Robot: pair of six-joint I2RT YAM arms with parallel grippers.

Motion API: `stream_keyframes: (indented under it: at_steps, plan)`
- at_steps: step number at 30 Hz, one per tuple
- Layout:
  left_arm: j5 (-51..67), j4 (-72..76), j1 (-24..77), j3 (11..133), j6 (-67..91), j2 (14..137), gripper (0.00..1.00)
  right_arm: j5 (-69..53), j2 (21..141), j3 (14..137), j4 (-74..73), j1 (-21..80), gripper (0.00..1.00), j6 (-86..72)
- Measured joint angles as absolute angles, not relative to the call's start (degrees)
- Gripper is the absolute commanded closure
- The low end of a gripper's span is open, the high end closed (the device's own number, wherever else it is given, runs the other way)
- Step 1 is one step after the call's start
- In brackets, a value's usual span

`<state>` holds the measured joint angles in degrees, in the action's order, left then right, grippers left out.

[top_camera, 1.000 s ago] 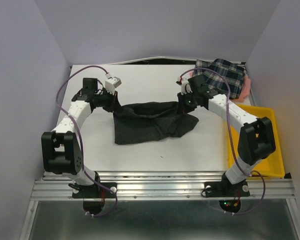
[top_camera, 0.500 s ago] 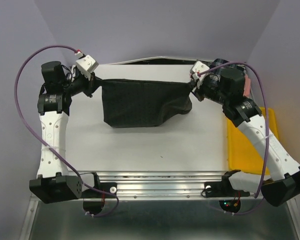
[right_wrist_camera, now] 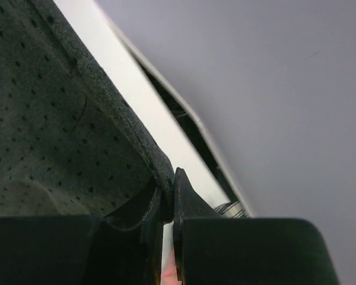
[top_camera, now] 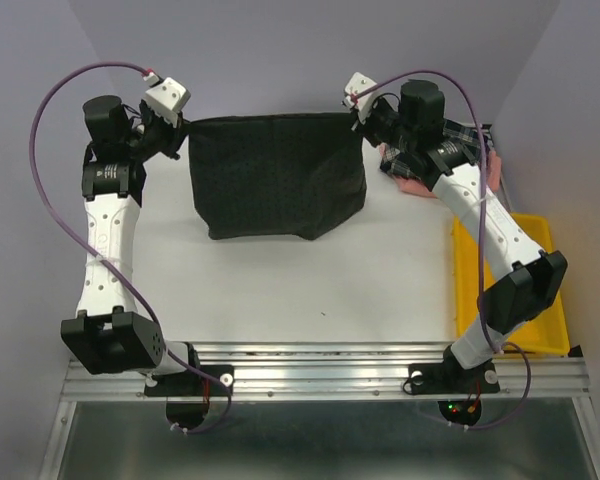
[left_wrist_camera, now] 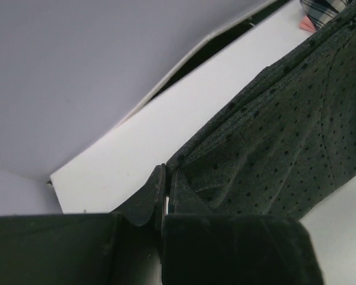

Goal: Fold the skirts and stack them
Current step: Flatten the skirt out

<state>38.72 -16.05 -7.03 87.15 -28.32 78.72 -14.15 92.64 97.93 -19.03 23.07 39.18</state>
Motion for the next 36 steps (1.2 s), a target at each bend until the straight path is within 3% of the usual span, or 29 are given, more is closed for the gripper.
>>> stream_keyframes:
  at_steps: [6, 10, 17, 24, 36]
  plan:
    - [39.6, -12.8, -6.9, 98.7, -27.4, 81.5, 1.0, -13.6, 101.0, 115.5, -22.3, 23.2, 0.99, 36.8]
    - [42.1, -12.8, -4.6, 96.6, -28.6, 78.1, 1.0, -16.6, 97.0, 112.8, -25.5, 24.8, 0.99, 36.2]
    - [39.7, -15.2, 9.1, 84.9, -26.1, 68.6, 1.0, -13.4, 86.6, 100.4, -28.0, 34.4, 0.99, 36.1]
    - [34.9, -14.0, -6.1, 87.9, -15.7, 70.1, 1.0, -3.5, 86.6, 100.4, -24.0, 27.6, 0.99, 36.6]
    - [36.3, -12.3, -6.5, 86.4, -15.4, 67.5, 1.0, -3.7, 86.2, 100.4, -22.5, 28.2, 0.99, 36.9]
